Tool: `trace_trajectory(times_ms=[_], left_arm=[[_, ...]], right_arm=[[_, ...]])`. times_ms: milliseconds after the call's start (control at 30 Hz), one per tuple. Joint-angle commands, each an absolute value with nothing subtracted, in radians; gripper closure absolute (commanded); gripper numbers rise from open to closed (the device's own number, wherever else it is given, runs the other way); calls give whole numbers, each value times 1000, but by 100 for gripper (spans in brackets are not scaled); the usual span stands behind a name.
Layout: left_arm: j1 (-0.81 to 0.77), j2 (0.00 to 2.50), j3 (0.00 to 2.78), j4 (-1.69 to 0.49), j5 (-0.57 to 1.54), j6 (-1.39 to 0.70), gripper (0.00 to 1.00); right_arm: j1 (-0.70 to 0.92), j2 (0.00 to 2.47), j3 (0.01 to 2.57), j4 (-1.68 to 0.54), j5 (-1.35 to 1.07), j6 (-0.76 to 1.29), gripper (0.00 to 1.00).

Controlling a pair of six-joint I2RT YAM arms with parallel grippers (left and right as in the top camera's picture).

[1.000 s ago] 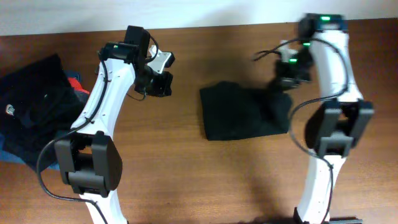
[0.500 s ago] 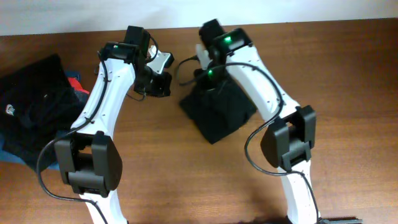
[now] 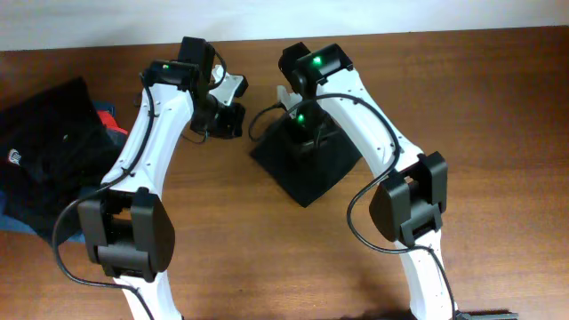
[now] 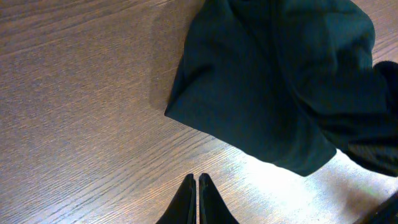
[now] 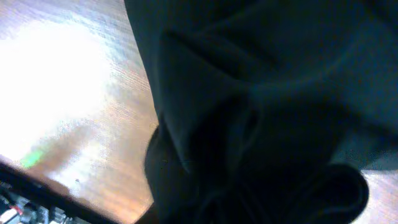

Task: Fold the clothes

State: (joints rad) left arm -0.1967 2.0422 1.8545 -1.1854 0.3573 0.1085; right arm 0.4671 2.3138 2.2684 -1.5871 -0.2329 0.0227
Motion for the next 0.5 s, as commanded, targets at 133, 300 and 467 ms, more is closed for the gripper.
trace_trajectory(times_ms=[133, 300, 467], left_arm=[[-200, 2040, 1855, -1183, 347, 107, 96], [-200, 2040, 1855, -1183, 347, 107, 96], [-200, 2040, 1855, -1182, 347, 107, 96]], right_arm=[[524, 2298, 2283, -1593, -235, -23, 66], [545, 2298, 2283, -1590, -235, -101, 45], [517, 2297, 2283, -1588, -157, -125, 47]])
